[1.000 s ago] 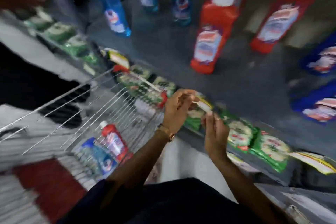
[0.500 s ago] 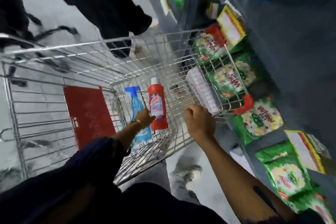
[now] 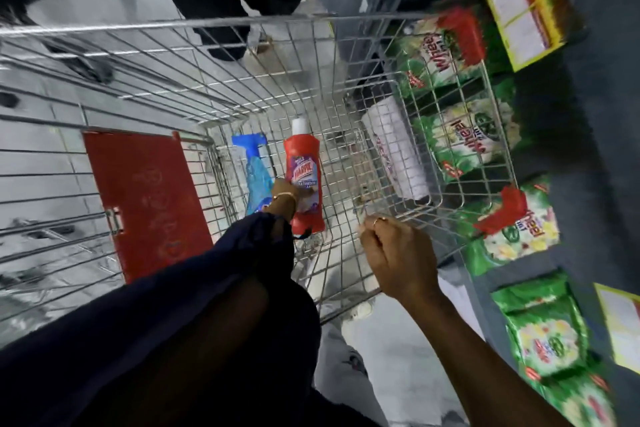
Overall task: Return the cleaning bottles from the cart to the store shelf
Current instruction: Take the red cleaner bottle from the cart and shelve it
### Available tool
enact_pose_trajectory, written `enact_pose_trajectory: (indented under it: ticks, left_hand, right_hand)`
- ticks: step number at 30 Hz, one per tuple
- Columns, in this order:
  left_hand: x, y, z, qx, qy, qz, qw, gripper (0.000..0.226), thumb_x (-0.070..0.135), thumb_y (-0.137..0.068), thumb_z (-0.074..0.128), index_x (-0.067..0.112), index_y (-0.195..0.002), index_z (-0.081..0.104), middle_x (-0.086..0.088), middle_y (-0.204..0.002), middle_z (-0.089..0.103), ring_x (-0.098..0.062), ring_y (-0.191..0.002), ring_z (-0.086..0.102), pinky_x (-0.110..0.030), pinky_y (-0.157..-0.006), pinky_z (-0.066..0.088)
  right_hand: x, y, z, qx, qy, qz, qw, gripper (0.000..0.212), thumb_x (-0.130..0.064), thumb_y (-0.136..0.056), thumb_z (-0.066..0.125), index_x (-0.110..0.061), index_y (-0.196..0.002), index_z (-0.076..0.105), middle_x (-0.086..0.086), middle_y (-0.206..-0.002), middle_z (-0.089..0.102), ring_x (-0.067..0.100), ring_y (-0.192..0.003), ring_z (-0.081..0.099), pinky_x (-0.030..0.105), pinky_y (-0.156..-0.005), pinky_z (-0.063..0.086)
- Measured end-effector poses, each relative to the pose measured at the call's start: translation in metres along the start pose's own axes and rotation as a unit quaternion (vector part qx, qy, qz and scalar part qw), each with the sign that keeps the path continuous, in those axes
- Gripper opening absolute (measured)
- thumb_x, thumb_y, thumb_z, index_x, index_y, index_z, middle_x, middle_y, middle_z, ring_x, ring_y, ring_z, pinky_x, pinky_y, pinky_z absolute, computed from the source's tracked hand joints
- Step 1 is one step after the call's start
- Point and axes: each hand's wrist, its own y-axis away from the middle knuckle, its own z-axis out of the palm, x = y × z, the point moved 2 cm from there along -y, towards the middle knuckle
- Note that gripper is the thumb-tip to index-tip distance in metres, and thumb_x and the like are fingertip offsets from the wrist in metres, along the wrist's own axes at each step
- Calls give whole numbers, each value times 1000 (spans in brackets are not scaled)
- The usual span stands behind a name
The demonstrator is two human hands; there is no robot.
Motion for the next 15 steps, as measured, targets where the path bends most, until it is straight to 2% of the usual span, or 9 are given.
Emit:
enact_pose_trajectory:
  ticks: [2, 4, 6, 8, 11, 13, 15]
  left_hand:
    - [-2, 0, -1, -5, -19, 28, 999, 46, 4, -69, 78, 5, -109, 55, -12, -100, 58, -18, -87, 52, -26, -67, 45]
    - [-3, -3, -3, -5, -49, 34, 998, 56, 4, -67, 79, -1, -117, 54, -12, -109, 62, -22, -95, 57, -30, -77, 45]
    - [2, -1, -10, -2, -87, 43, 995, 60, 12, -62, 83, 3, -116, 58, -14, -116, 65, -28, -103, 62, -34, -86, 50]
    - [11, 5, -19, -8, -131, 74, 989, 62, 20, -58, 86, 7, -113, 61, -15, -115, 67, -30, -103, 64, -37, -89, 53]
    - [31, 28, -33, -31, -147, 131, 980, 60, 21, -55, 88, 9, -109, 62, -14, -110, 70, -27, -91, 66, -37, -79, 57]
    - [47, 63, -42, -71, -127, 173, 974, 60, 15, -58, 86, 7, -112, 61, -16, -110, 70, -24, -83, 65, -30, -66, 57]
    - [62, 100, -50, -112, -81, 212, 967, 58, 12, -61, 85, 6, -112, 60, -20, -110, 70, -25, -78, 67, -25, -52, 55]
  right_hand:
    - [0, 1, 0, 1, 2, 4, 1000, 25, -24, -87, 46, -15, -74, 64, 6, -73, 70, 24, -58, 60, 24, -54, 31]
    - [0, 1, 0, -9, -2, 11, 1000, 27, -27, -88, 43, -15, -72, 62, 5, -72, 68, 20, -56, 55, 21, -50, 27]
    - [-2, 1, 1, -5, -9, 20, 1000, 31, -31, -89, 39, -15, -73, 60, 4, -74, 67, 19, -58, 55, 23, -51, 30]
    - [-4, 0, 0, 26, -6, 24, 999, 29, -30, -92, 40, -15, -81, 63, 4, -83, 69, 22, -64, 61, 24, -53, 32]
    - [-6, 1, -6, 34, -36, 52, 997, 24, -32, -95, 42, -17, -104, 59, 2, -101, 68, 23, -79, 64, 24, -56, 35]
    - [-6, 4, -11, -10, -140, 112, 984, 32, -41, -94, 42, -21, -116, 53, 2, -114, 65, 22, -94, 64, 30, -70, 47]
    - [-5, 6, -20, -30, -261, 170, 950, 42, -49, -91, 44, -21, -122, 51, 4, -122, 62, 20, -104, 61, 32, -81, 50]
